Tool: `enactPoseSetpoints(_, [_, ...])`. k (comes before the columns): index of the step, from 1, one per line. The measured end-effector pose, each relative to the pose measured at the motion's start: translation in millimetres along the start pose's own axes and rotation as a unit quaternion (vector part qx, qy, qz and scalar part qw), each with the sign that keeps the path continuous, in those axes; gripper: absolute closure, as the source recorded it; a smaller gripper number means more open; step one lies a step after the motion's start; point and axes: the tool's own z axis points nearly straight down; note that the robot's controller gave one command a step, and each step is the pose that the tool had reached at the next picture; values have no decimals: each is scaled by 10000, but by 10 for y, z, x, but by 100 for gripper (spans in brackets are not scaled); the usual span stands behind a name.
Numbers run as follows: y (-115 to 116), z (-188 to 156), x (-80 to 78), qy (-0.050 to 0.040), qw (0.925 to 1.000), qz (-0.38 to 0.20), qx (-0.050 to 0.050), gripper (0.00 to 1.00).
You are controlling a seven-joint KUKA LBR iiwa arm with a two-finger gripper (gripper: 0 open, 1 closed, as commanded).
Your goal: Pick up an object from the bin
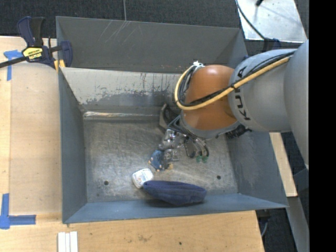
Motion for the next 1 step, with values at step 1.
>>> enactPoseSetpoints(1, [154, -1916, 247, -117, 9846, -1744, 28, 100])
